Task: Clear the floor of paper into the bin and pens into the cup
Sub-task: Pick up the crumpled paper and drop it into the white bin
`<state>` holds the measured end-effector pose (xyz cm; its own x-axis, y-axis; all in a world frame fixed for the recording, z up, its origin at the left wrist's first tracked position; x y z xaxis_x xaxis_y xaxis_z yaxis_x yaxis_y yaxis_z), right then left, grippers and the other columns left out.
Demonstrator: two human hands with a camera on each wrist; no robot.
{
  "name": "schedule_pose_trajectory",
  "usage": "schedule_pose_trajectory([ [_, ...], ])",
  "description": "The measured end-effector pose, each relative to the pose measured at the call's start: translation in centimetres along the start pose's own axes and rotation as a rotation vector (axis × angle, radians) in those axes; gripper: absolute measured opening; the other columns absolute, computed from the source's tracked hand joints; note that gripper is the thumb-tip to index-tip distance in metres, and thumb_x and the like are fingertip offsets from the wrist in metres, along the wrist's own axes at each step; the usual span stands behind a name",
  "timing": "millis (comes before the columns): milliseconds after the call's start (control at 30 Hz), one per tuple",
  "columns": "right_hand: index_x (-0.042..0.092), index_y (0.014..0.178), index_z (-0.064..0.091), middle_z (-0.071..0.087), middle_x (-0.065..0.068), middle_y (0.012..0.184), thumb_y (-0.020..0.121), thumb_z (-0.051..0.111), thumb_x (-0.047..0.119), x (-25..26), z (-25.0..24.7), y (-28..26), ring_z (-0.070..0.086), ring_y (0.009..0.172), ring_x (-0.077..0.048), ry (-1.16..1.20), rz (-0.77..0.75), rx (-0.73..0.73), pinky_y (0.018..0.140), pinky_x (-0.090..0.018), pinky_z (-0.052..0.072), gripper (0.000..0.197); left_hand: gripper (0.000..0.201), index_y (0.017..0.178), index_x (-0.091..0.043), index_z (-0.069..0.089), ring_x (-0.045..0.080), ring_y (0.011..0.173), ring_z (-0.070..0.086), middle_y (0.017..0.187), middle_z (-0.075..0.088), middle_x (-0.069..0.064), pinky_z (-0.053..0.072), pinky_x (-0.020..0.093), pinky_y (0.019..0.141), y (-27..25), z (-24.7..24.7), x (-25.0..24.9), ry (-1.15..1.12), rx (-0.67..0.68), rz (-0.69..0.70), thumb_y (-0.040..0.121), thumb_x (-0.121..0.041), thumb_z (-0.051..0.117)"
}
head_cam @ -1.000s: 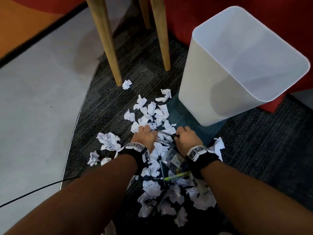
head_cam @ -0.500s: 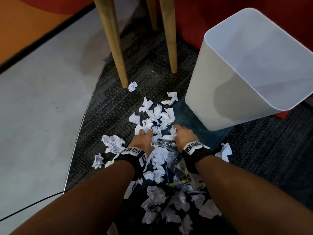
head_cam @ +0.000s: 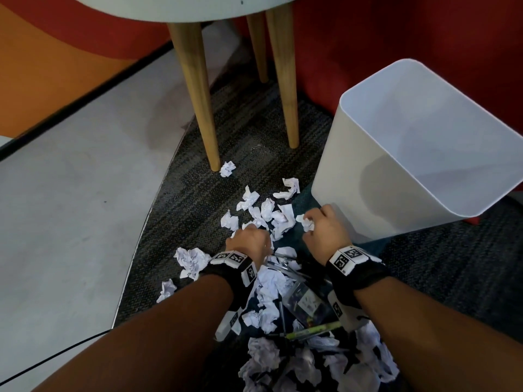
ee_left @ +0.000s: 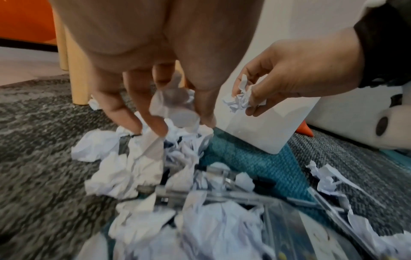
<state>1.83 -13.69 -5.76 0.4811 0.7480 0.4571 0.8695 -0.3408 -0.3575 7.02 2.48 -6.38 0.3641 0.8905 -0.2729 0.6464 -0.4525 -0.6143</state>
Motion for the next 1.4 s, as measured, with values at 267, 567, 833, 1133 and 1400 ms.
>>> schedule_pose_trajectory([
  [267, 0.011, 0.12, 0.064, 0.059, -0.011, 0.122, 0.085, 0.051, -0.005, 4.8, -6.5, -1.3, 0.06, 0.105, -0.032, 0.019, -0.17, -0.105, 0.094, -0.034, 0.045, 0.041, 0.016, 0.106, -0.02, 0.063, 0.025, 0.097, 0.057, 0.106, 0.041, 0.002, 0.04, 0.027, 0.074, -0.8, -6.9, -3.8, -0.106, -0.198, 0.12, 0.093, -0.012, 0.059],
  [567, 0.02, 0.12, 0.061, 0.065, -0.001, 0.107, 0.091, 0.054, 0.026, 9.1, -15.9, -7.2, 0.06, 0.094, -0.022, 0.027, -0.274, -0.352, 0.078, -0.035, 0.048, 0.03, 0.03, 0.116, -0.024, 0.057, 0.024, 0.101, 0.056, 0.115, 0.051, 0.005, 0.042, 0.029, 0.083, -3.7, -16.3, -8.1, -0.289, -0.46, 0.201, 0.09, -0.01, 0.06],
  [833, 0.03, 0.122, 0.054, 0.066, 0.008, 0.101, 0.088, 0.058, 0.032, 6.8, -24.8, -9.3, 0.061, 0.09, -0.02, 0.172, -0.229, -0.597, 0.079, -0.037, 0.051, 0.035, 0.03, 0.113, -0.025, 0.064, 0.021, 0.101, 0.06, 0.112, 0.065, 0.003, 0.04, 0.022, 0.082, -6.0, -21.5, -11.4, -0.445, -0.641, 0.233, 0.09, -0.007, 0.056],
  [1133, 0.026, 0.115, 0.044, 0.069, -0.004, 0.091, 0.086, 0.058, 0.035, -1.2, -25.7, -7.1, 0.059, 0.095, -0.03, -0.047, 0.131, -0.466, 0.083, -0.042, 0.047, 0.033, 0.022, 0.103, -0.025, 0.067, 0.008, 0.077, 0.055, 0.09, 0.062, -0.009, 0.041, 0.018, 0.072, -7.6, -24.6, -16.4, -0.547, -0.718, 0.415, 0.086, -0.011, 0.064],
  [1400, 0.03, 0.117, 0.055, 0.069, 0.002, 0.109, 0.088, 0.054, 0.048, -2.1, -25.2, -7.2, 0.058, 0.107, -0.025, -0.12, 0.153, -0.408, 0.094, -0.041, 0.041, 0.034, 0.025, 0.109, -0.022, 0.065, 0.009, 0.077, 0.054, 0.103, 0.064, -0.001, 0.04, 0.013, 0.073, -6.6, -22.9, -20.3, -0.483, -0.634, 0.513, 0.086, -0.013, 0.068],
])
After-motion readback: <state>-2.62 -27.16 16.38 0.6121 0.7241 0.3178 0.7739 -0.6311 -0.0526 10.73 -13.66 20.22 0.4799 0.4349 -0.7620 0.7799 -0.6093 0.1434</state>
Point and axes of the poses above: each hand's wrist, its own y-axis towards the middle knuckle, its own z-axis out of the palm, x = y × z, the point moved 7 cm from there along y, towards the middle knuckle
